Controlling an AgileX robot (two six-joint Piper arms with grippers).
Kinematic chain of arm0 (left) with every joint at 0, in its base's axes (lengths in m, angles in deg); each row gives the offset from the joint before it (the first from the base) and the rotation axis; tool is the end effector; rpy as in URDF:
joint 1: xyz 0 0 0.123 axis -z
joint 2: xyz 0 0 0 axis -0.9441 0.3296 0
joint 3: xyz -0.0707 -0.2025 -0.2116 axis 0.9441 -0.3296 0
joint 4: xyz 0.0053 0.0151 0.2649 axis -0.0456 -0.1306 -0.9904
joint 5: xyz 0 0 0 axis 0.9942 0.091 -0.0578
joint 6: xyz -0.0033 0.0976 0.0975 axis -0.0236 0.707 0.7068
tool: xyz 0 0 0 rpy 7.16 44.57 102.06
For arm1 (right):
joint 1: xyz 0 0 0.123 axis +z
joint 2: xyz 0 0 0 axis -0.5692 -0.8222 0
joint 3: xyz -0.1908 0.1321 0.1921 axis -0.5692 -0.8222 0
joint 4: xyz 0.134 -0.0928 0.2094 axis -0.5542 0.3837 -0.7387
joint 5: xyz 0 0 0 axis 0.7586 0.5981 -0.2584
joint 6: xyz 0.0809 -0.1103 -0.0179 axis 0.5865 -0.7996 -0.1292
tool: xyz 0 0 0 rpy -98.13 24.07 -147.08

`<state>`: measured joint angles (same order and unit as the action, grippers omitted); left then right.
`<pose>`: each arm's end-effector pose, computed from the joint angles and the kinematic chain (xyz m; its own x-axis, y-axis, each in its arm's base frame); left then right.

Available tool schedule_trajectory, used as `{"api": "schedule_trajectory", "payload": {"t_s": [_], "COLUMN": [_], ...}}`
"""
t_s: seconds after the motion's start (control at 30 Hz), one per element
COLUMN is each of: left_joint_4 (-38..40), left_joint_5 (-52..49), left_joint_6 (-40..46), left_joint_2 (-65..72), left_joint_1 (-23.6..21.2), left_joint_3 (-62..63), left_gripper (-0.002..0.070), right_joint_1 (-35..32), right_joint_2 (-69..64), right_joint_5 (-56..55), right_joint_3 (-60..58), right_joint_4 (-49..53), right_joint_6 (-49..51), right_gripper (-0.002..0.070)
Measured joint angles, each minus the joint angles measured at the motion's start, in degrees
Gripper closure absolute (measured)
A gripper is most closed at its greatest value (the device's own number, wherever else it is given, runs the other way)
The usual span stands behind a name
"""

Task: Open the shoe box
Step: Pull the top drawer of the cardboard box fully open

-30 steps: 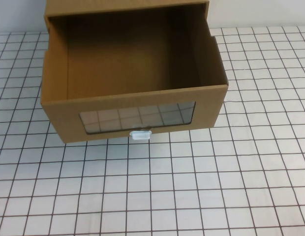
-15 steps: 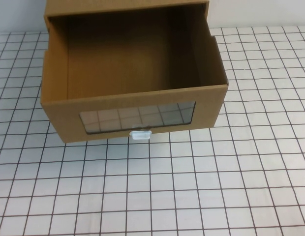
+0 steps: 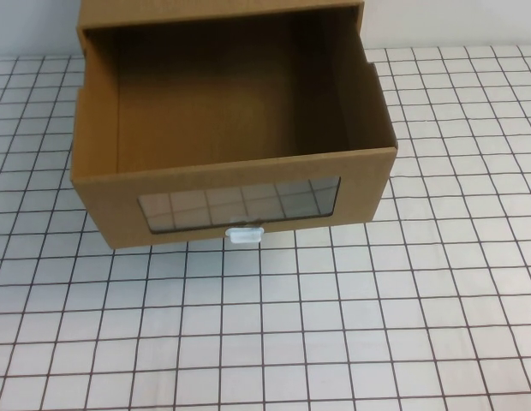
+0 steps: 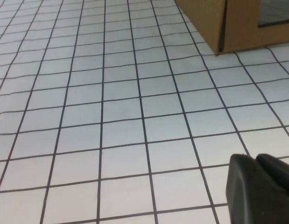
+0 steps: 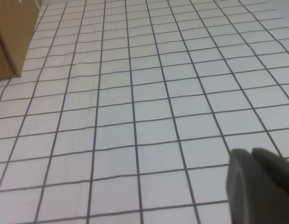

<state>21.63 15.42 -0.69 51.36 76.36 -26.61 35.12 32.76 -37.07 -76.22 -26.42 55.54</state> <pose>0.0941 -0.0064 0.1549 -0.3029 0.1113 -0.9465 0.1035 0.9911 0.0835 0.0956 0.0040 0.1601 -0.2819 0.1467 -0.9482 0.0121 0.9887 0.1494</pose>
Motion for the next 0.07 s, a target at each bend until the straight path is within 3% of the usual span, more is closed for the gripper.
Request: {"api": "schedule_trajectory", "payload": {"t_s": [0.07], "left_joint_4": [0.00], "left_joint_5": [0.00], "left_joint_6": [0.00], "left_joint_2": [0.00], "left_joint_1": [0.00], "left_joint_3": [0.00], "left_gripper": [0.0679], "right_joint_1": [0.00], "right_joint_2": [0.00], "right_joint_5": [0.00], "right_joint_3": [0.00], "right_joint_4": [0.00], "right_joint_6": [0.00], "right_gripper": [0.0689]}}
